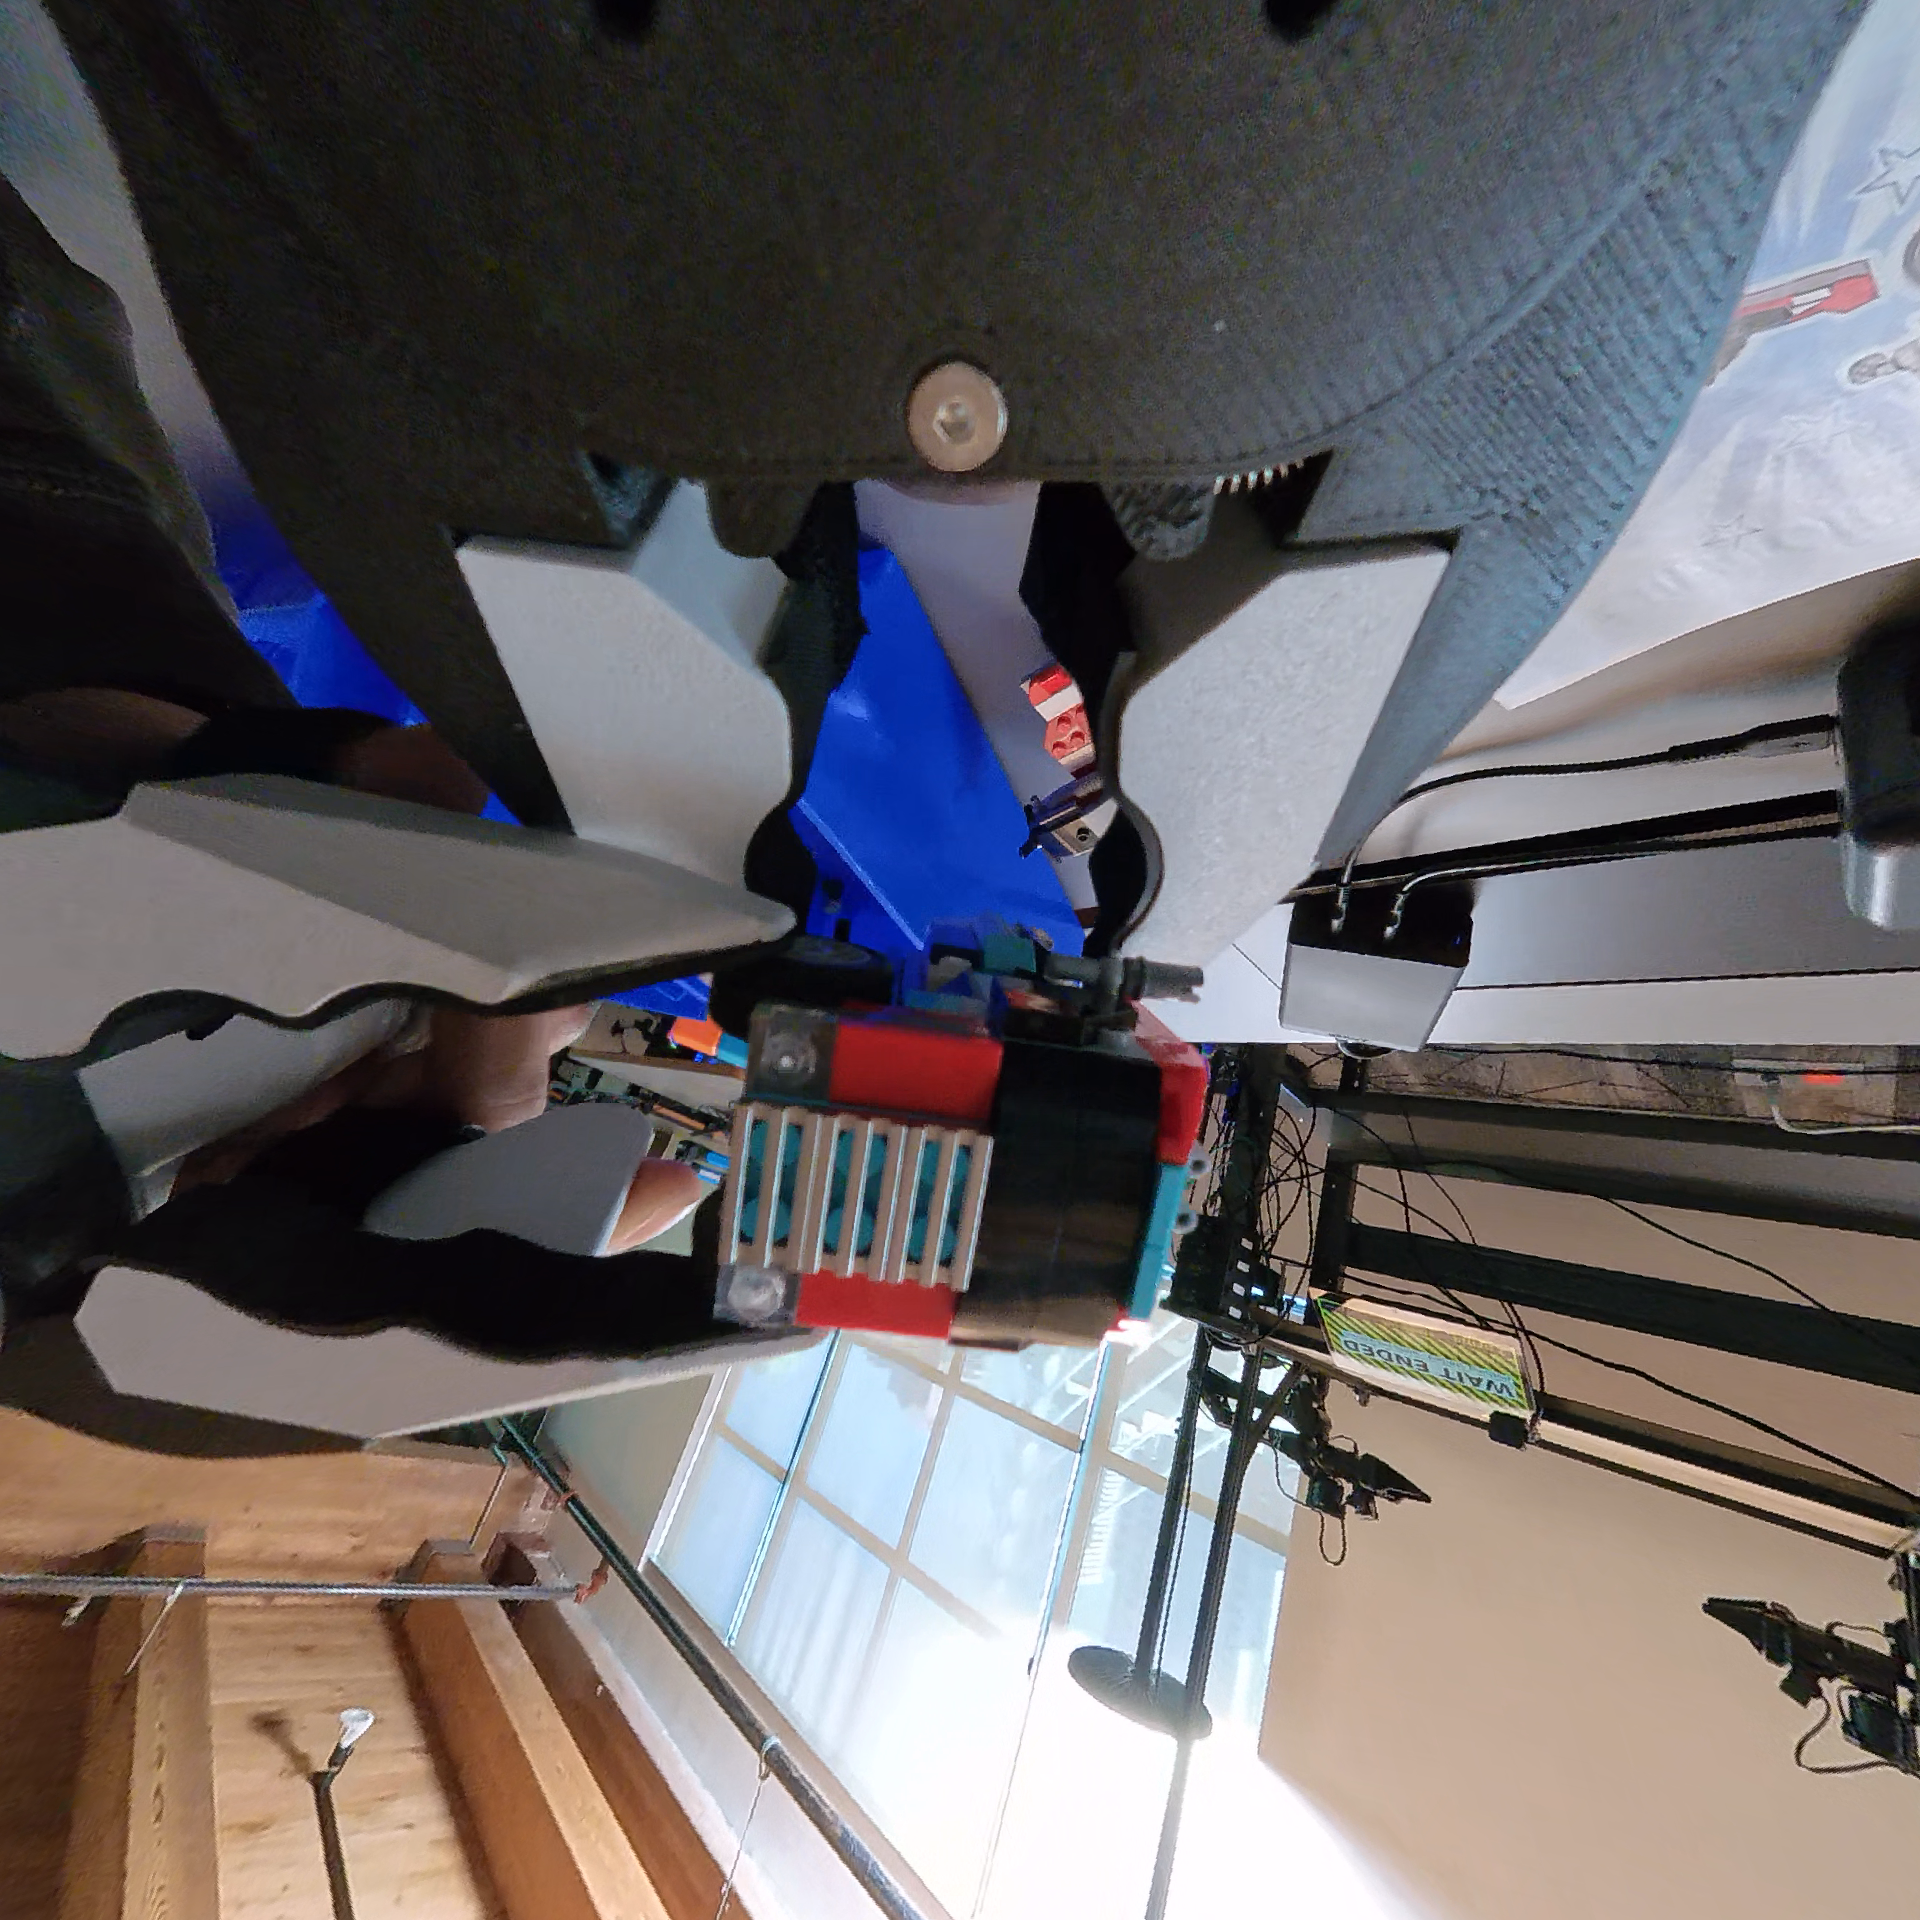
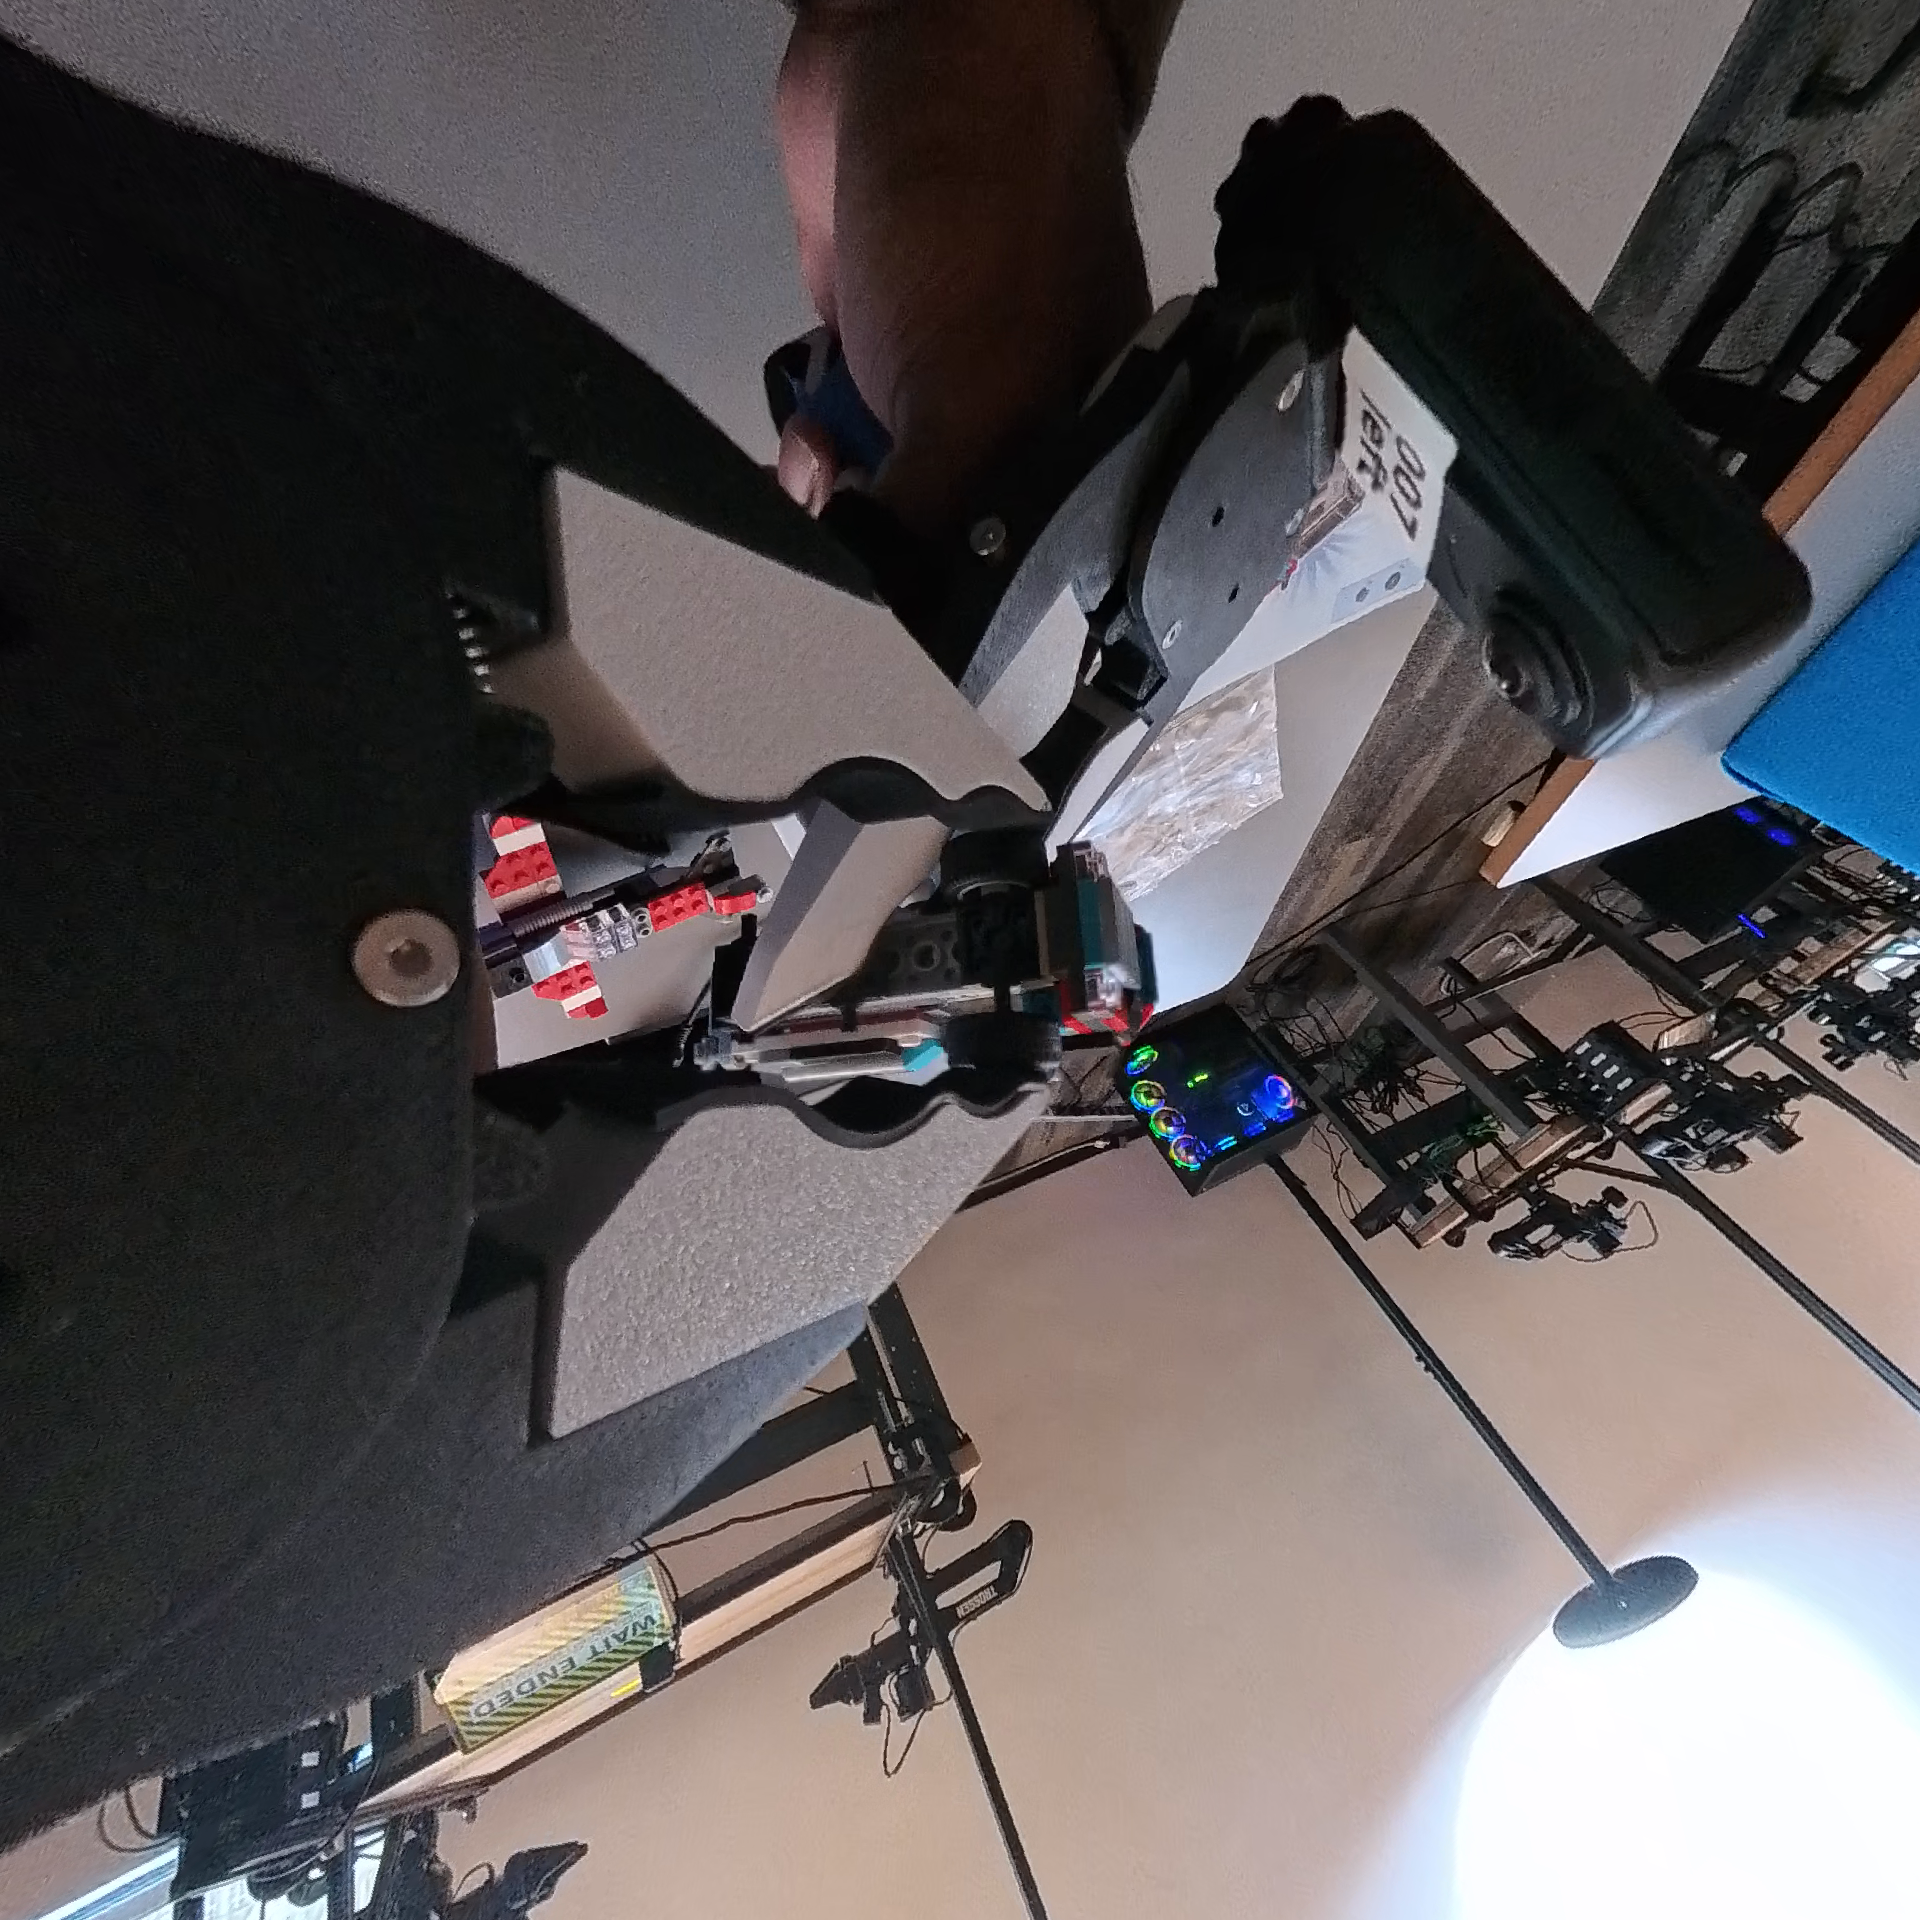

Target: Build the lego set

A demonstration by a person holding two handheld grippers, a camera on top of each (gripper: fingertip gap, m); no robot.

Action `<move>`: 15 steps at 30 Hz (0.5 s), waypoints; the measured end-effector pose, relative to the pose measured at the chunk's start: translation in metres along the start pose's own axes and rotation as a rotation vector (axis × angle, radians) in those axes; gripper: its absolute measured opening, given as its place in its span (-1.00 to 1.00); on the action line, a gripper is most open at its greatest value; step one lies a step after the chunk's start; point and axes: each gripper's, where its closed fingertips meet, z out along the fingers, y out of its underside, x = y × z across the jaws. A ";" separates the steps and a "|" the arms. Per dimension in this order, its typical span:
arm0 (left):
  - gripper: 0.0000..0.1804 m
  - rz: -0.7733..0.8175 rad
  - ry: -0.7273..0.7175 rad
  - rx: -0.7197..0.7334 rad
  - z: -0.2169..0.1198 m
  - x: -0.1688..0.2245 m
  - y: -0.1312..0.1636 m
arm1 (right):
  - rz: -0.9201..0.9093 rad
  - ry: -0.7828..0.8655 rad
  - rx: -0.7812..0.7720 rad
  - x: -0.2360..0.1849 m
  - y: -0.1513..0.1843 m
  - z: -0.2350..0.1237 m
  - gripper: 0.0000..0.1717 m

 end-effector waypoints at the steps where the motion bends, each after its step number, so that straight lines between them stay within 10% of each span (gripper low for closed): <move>1: -0.42 -0.001 -0.002 -0.008 0.000 0.000 0.001 | -0.002 0.001 0.002 0.000 0.000 0.000 -0.44; 15: -0.41 -0.033 0.015 0.012 -0.001 0.001 -0.004 | 0.073 -0.004 0.032 0.001 -0.002 0.002 -0.45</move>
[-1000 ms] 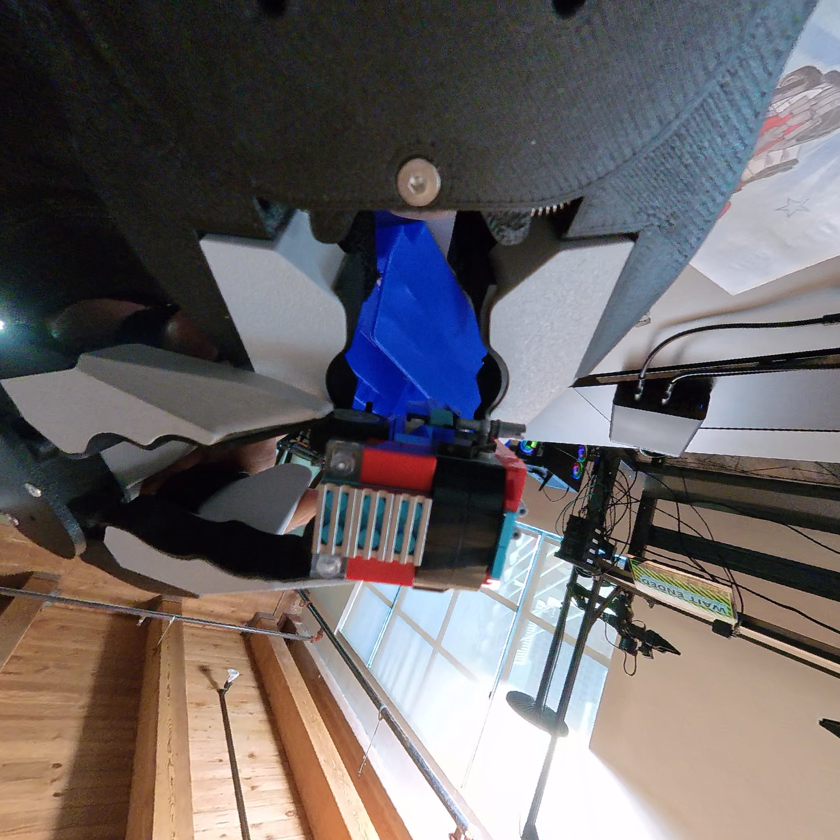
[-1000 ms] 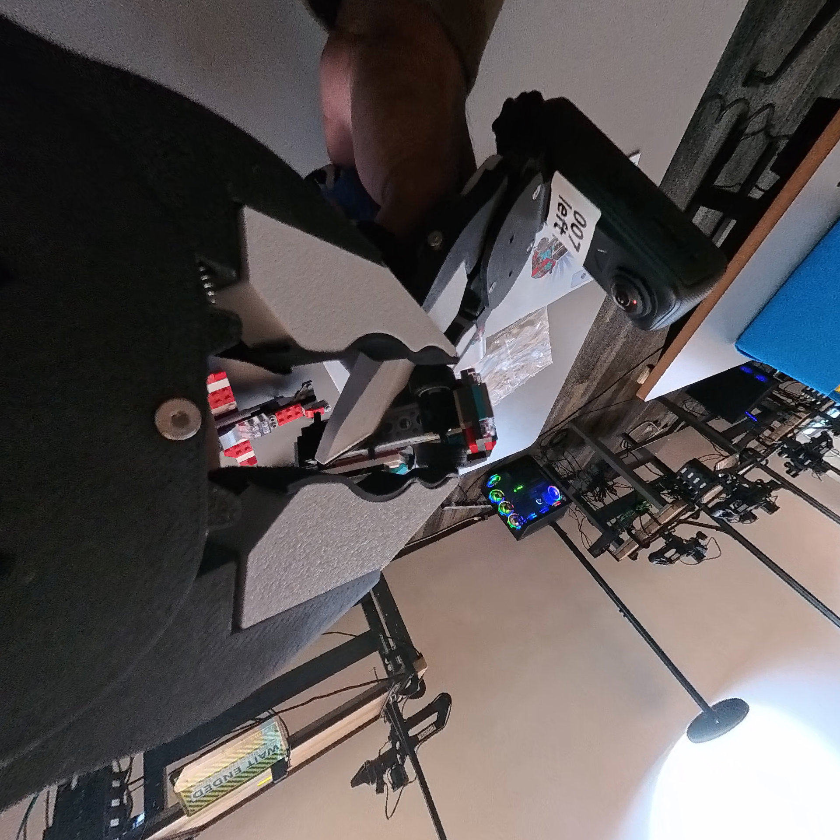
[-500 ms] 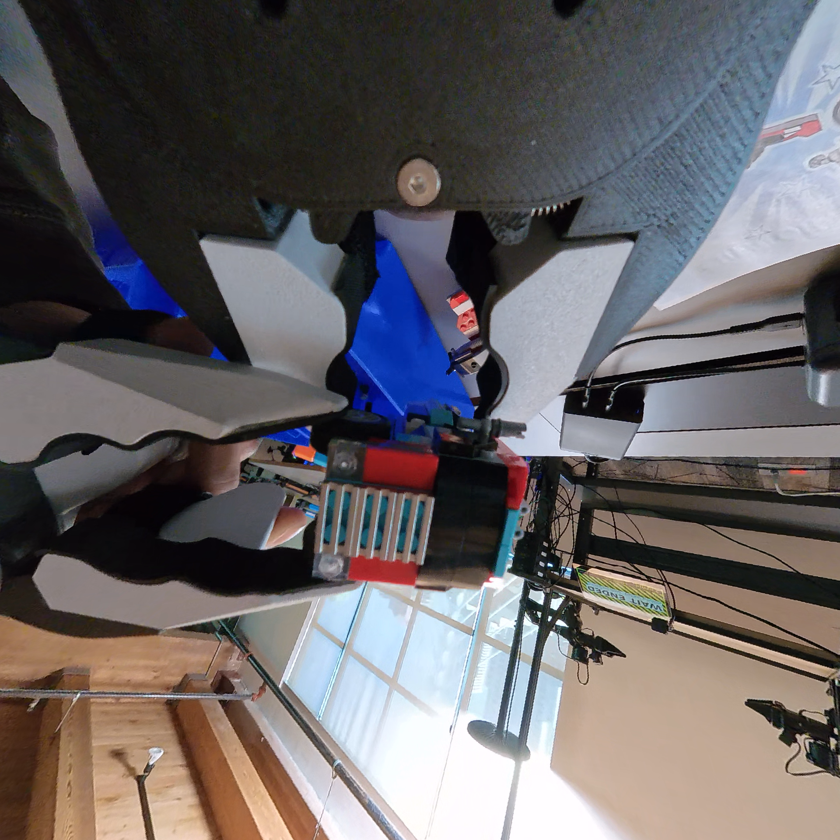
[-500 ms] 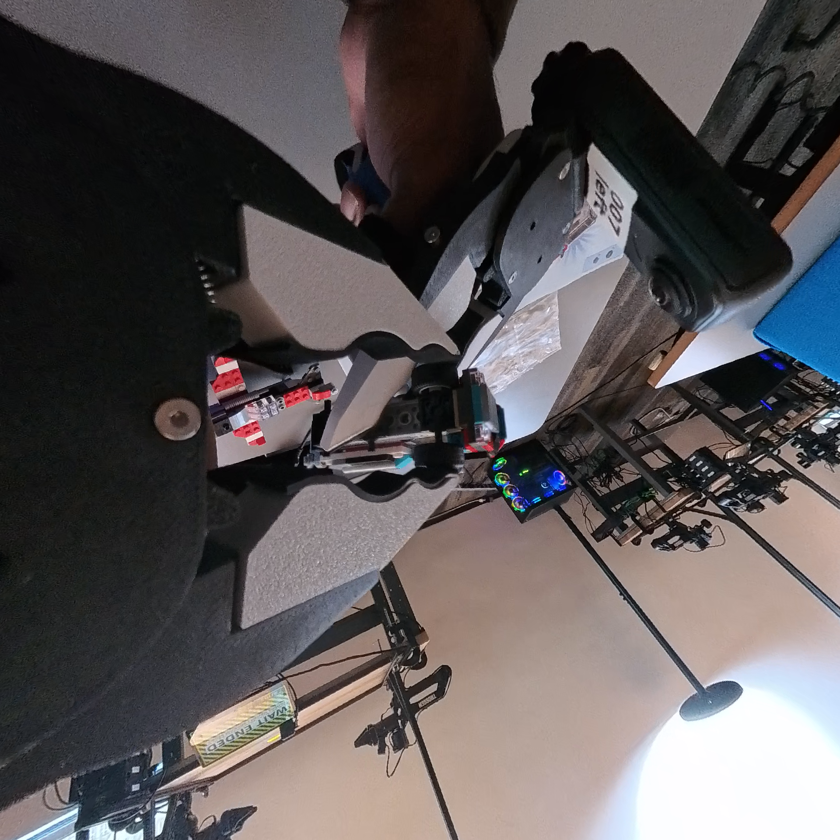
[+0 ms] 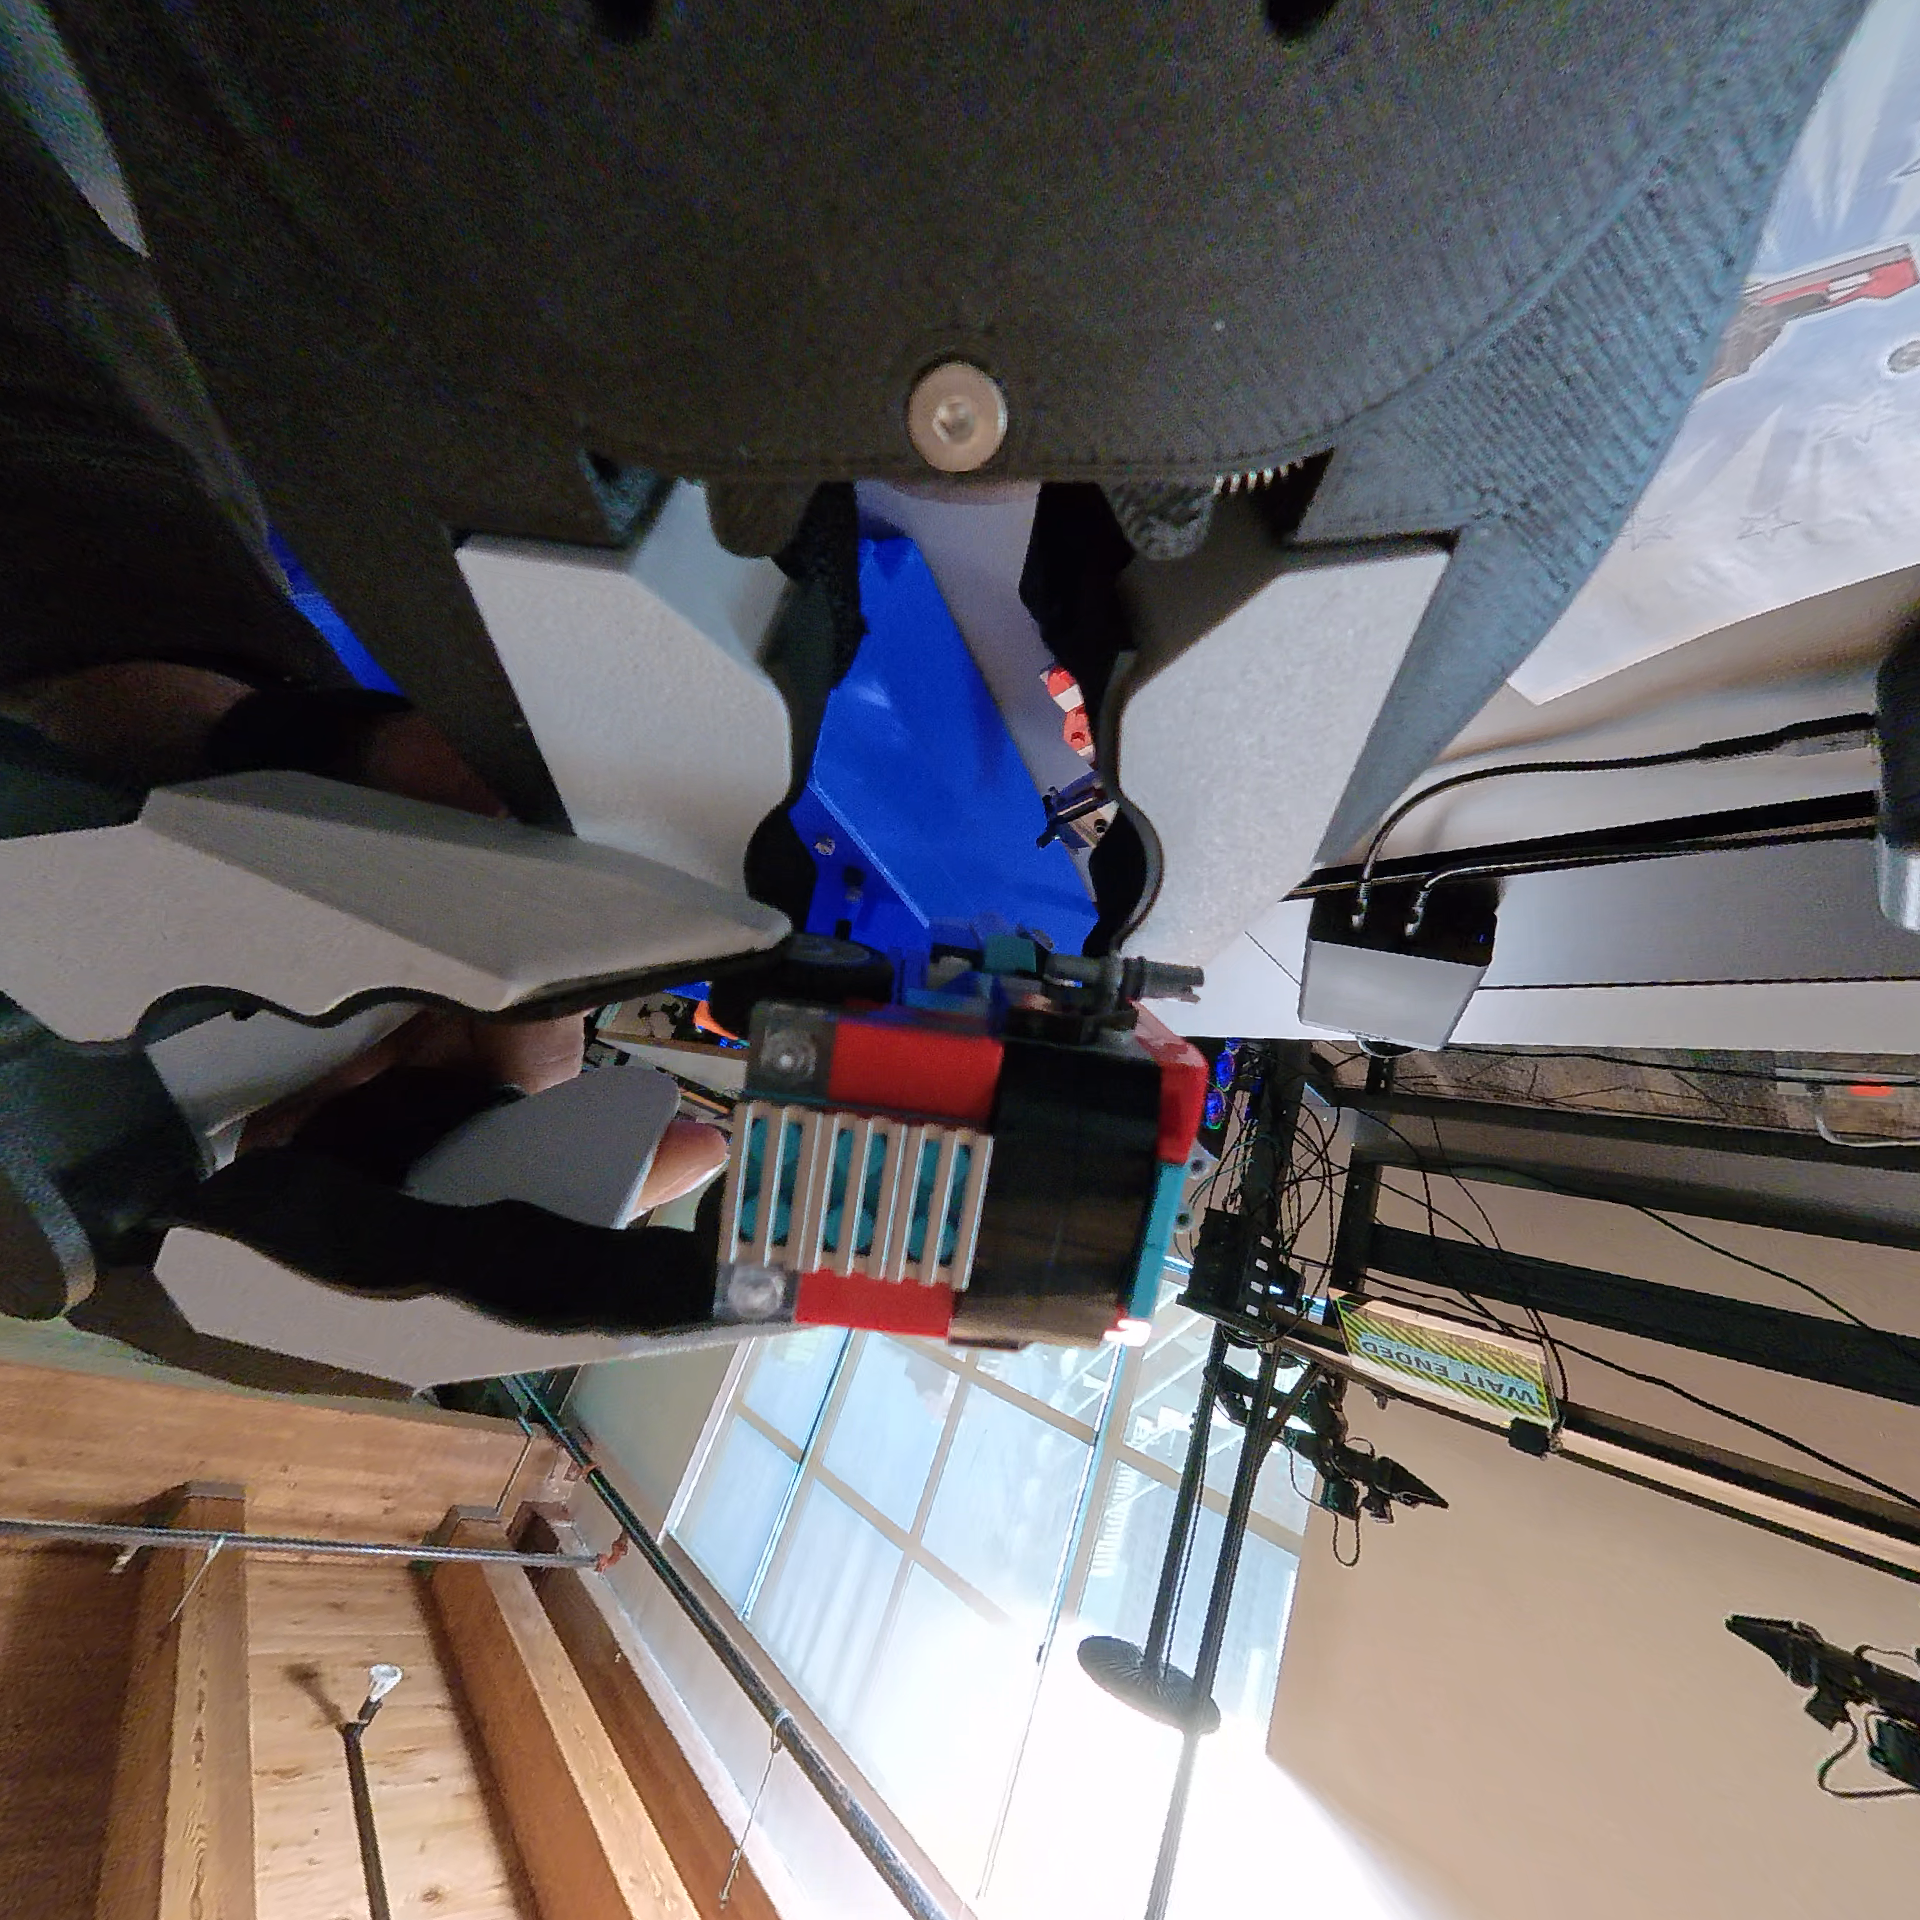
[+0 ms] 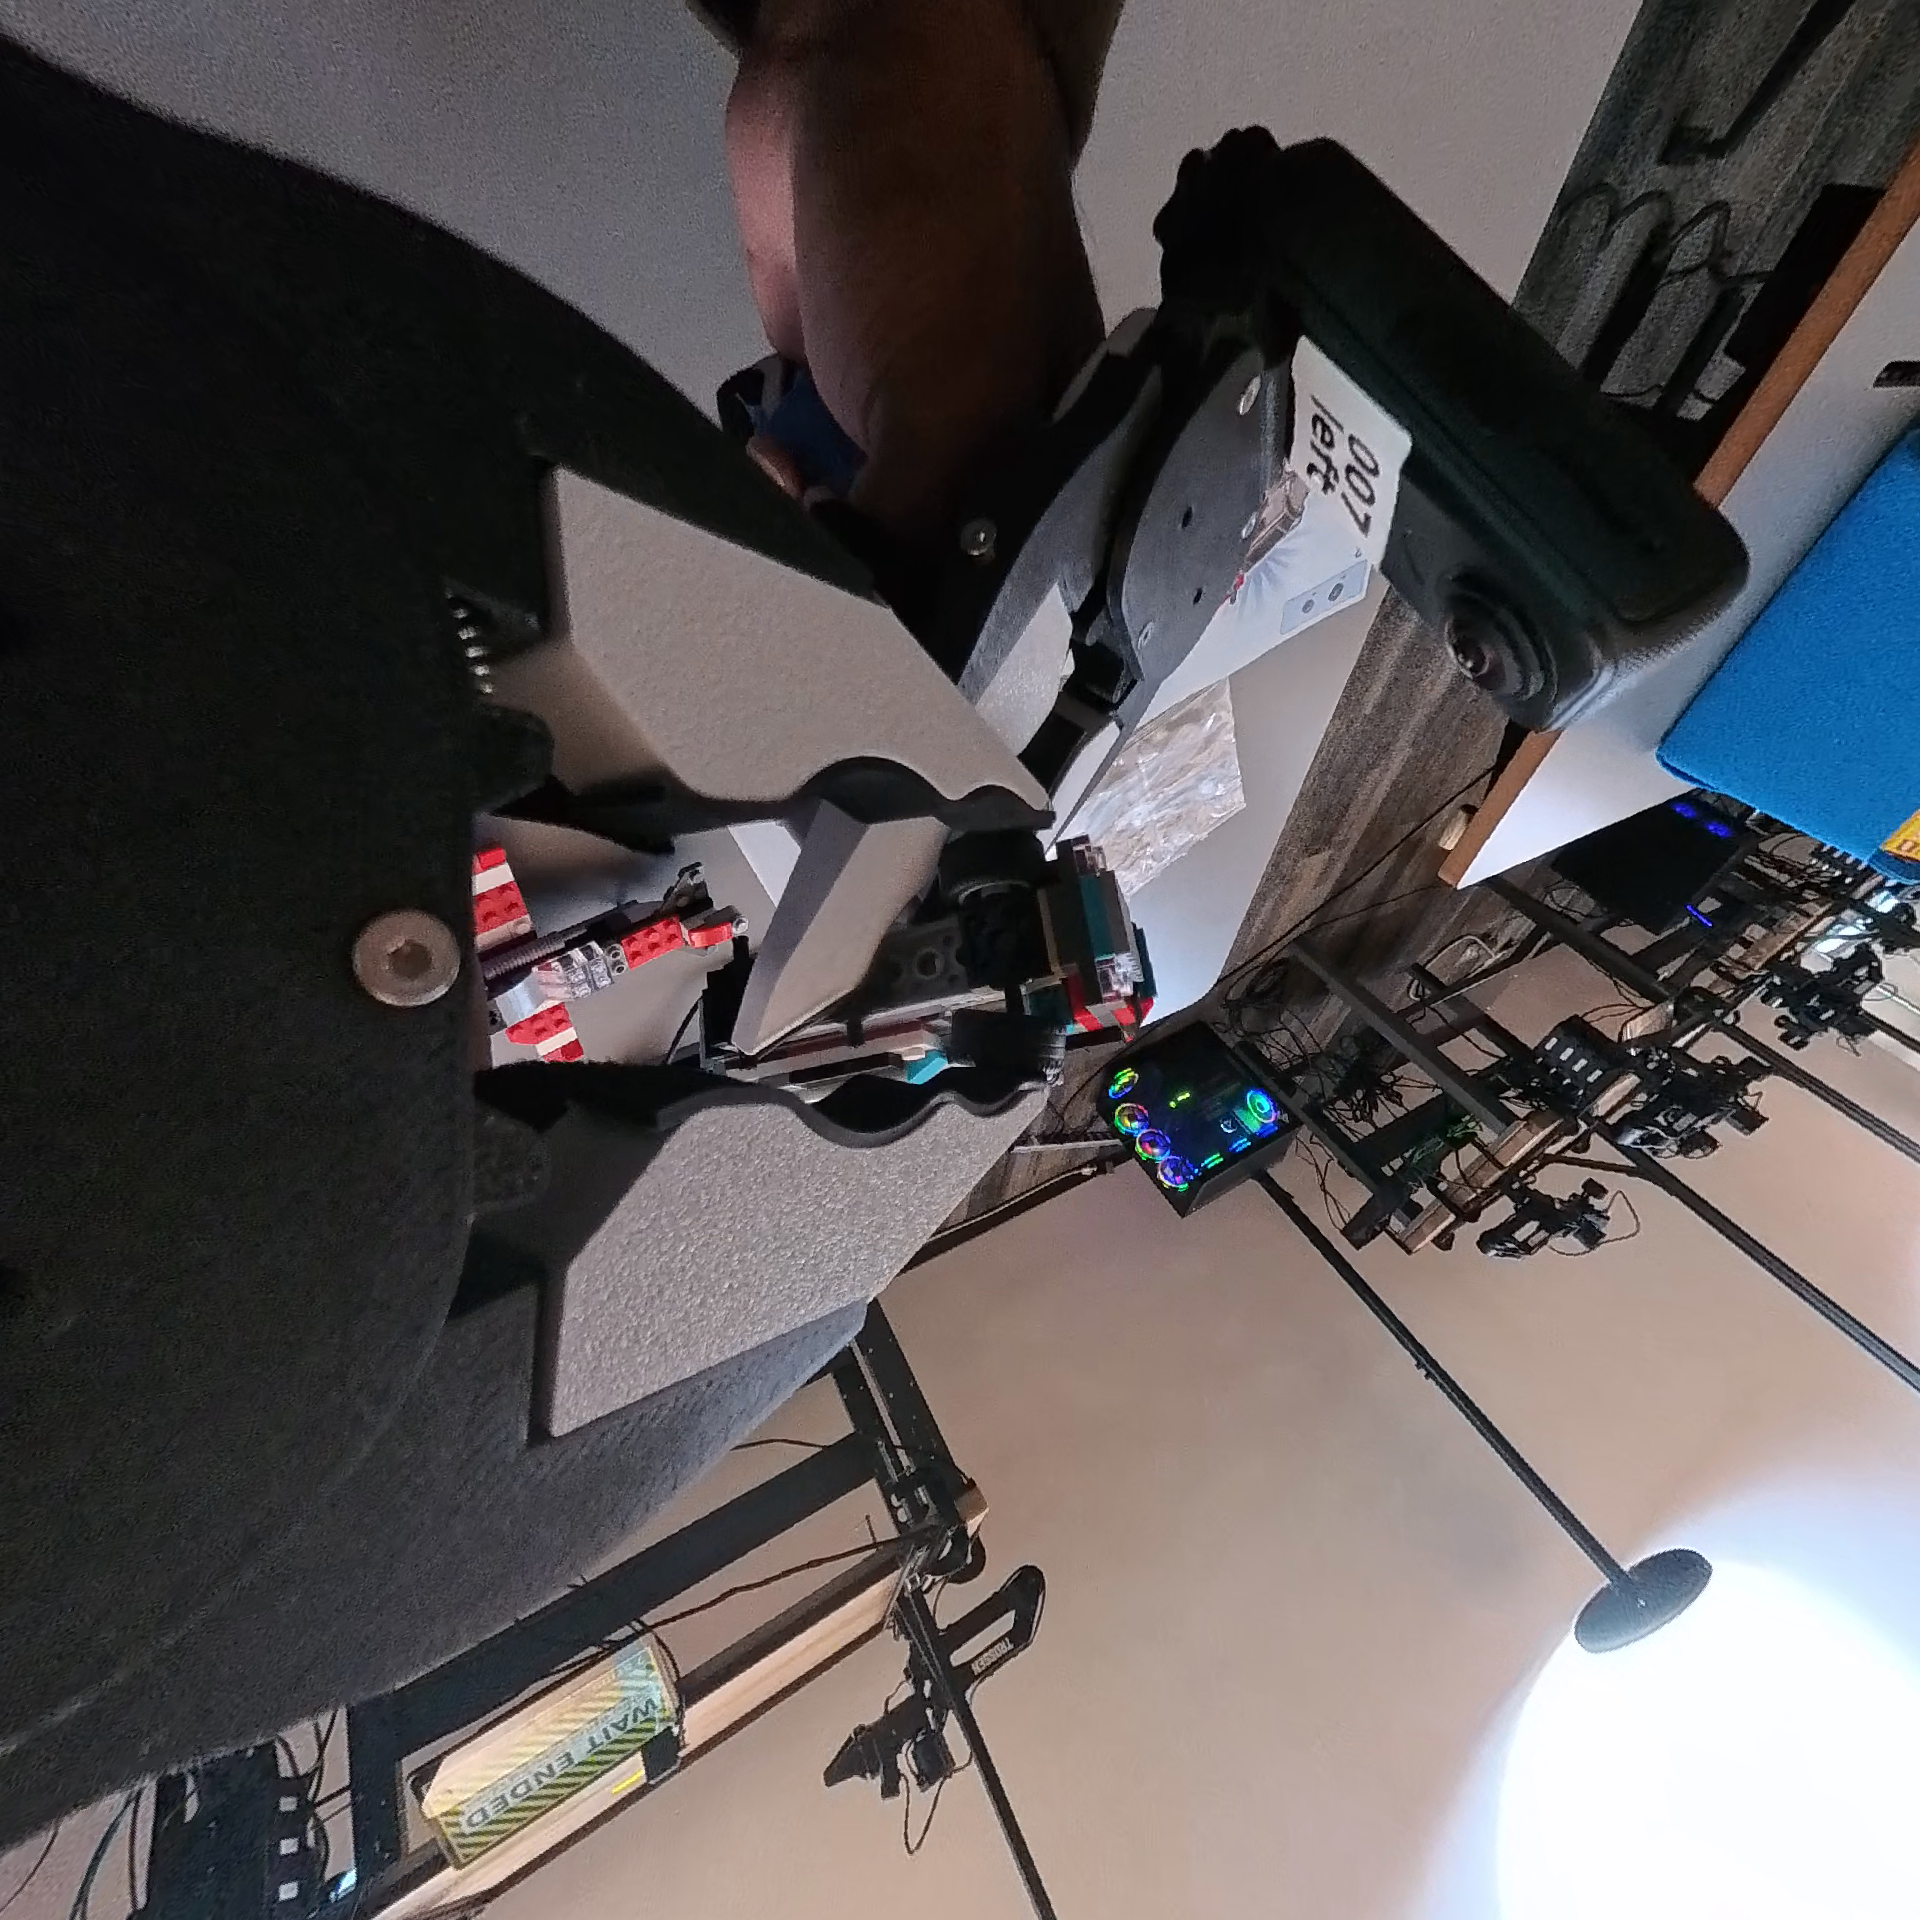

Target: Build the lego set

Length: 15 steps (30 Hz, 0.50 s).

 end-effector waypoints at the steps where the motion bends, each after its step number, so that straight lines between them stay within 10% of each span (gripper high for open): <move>1: -0.41 0.002 0.001 0.002 0.000 0.000 -0.001 | 0.002 0.000 0.002 0.000 0.000 0.000 -0.45; 15: -0.41 0.026 0.007 -0.034 0.000 0.002 0.002 | -0.013 -0.011 -0.006 0.000 0.001 -0.002 -0.45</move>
